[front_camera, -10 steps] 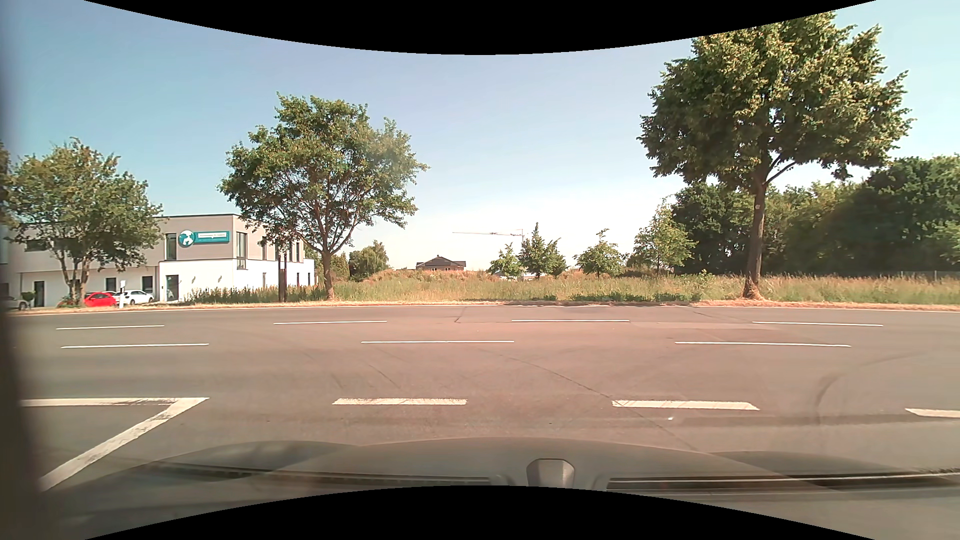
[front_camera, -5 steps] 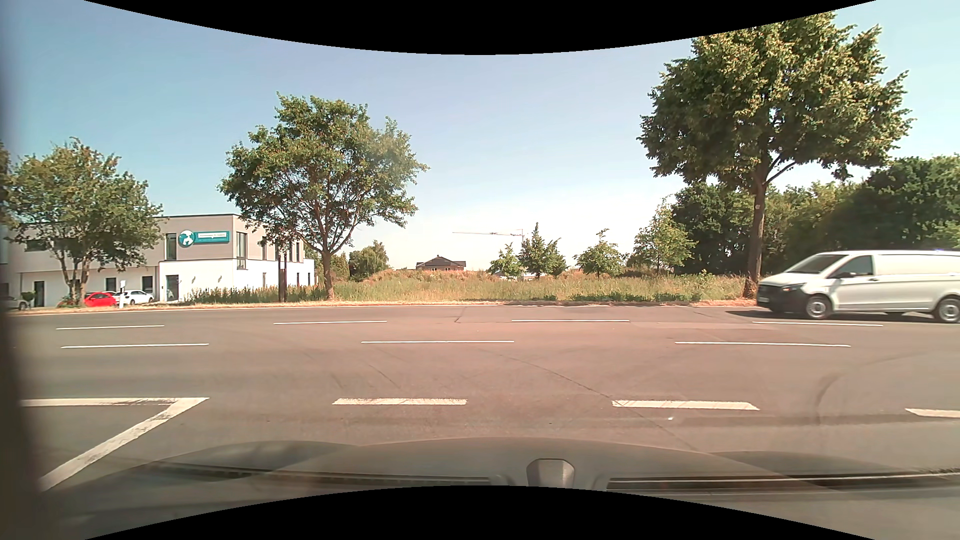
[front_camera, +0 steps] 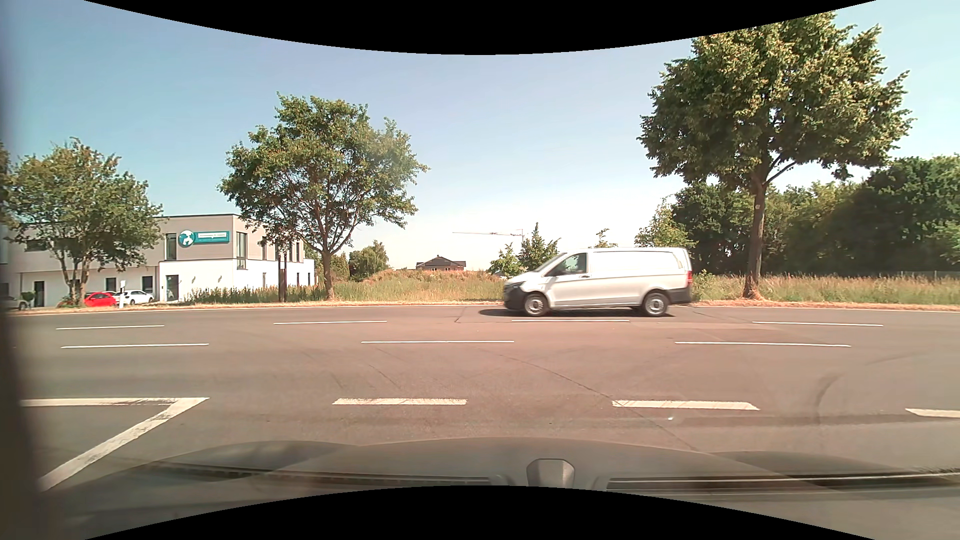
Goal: Follow the waypoints while adhering to traffic rules and regulations
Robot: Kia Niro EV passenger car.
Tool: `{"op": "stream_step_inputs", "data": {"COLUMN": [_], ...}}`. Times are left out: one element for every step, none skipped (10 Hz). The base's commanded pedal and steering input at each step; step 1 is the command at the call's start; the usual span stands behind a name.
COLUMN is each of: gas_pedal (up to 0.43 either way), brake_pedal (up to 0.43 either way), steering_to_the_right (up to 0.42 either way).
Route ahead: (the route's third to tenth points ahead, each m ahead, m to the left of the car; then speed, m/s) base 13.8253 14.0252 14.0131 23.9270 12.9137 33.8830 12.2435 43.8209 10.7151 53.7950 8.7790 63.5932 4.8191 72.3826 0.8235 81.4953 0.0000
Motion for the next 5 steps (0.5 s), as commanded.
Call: {"op": "stream_step_inputs", "data": {"gas_pedal": [0.000,0.000,0.000,0.000,0.000], "brake_pedal": [0.366,0.348,0.366,0.378,0.390], "steering_to_the_right": [0.018,0.017,0.017,0.017,0.017]}}
